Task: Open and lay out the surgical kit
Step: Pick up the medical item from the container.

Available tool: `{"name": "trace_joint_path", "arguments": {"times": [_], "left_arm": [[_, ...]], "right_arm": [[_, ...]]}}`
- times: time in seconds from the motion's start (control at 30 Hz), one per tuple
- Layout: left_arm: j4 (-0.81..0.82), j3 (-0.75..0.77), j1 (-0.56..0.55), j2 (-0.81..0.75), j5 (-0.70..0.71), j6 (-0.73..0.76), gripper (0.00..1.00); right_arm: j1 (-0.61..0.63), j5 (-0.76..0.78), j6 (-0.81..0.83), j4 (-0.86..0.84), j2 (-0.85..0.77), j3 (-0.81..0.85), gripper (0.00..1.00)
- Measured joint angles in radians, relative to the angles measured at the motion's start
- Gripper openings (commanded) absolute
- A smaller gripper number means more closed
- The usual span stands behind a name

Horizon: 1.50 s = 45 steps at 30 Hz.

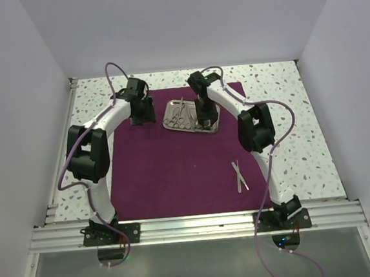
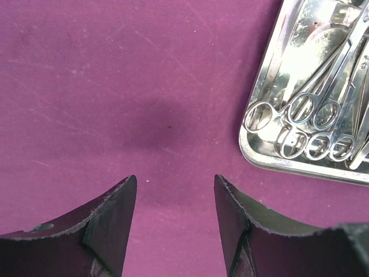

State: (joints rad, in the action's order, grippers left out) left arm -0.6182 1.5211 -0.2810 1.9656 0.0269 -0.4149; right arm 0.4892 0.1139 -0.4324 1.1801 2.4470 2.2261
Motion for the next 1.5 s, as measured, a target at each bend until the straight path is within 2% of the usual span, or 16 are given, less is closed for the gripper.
{"name": "trace_joint_path", "arguments": {"times": [1.07,1.27,1.5], "left_arm": [[0.000,0.003,0.005,0.017,0.000,0.015,0.60],[0.000,0.003,0.006,0.017,0.000,0.015,0.60],[0.002,0.003,0.008,0.017,-0.003,0.015,0.60]], "right_arm": [[0.000,-0.106,-0.051,-0.104,0.000,-0.034,0.39],[0.000,-0.097,-0.061,-0.105,0.000,-0.034,0.35],[0.008,-0.018,-0.058,-0.076,0.004,-0.034,0.31]]}}
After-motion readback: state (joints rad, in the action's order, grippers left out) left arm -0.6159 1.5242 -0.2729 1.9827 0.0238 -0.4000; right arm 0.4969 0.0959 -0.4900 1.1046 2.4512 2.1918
